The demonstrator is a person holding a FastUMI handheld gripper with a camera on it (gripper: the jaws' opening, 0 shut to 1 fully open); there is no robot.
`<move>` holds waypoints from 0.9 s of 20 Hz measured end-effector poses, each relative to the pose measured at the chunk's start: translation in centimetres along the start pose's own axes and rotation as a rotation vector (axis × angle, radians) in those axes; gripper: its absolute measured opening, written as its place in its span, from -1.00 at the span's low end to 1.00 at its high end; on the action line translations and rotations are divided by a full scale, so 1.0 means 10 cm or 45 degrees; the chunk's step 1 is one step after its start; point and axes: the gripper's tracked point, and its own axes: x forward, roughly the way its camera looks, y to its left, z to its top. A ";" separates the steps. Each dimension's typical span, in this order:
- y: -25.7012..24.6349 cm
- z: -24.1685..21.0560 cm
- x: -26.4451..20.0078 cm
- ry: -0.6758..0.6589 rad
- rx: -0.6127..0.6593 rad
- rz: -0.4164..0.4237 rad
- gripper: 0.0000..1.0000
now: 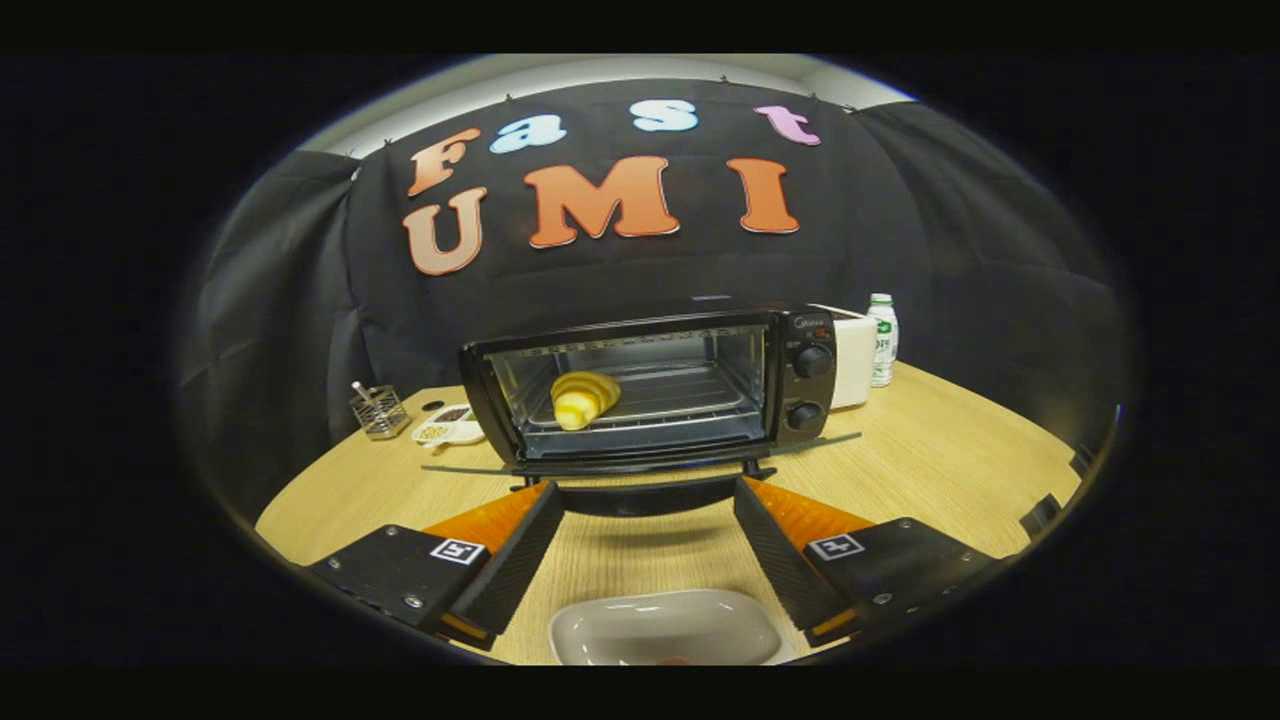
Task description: Open the toaster oven, put the food inside, and close the toaster oven door.
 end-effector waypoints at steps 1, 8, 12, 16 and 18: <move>0.01 0.05 0.03 -0.014 0.008 0.000 1.00; 0.11 0.50 0.22 -0.134 0.003 -0.006 0.98; 0.12 0.70 0.40 -0.185 -0.010 -0.011 0.98; 0.15 0.87 0.50 -0.234 -0.015 -0.016 0.98; 0.20 0.87 0.47 -0.227 0.001 -0.006 0.98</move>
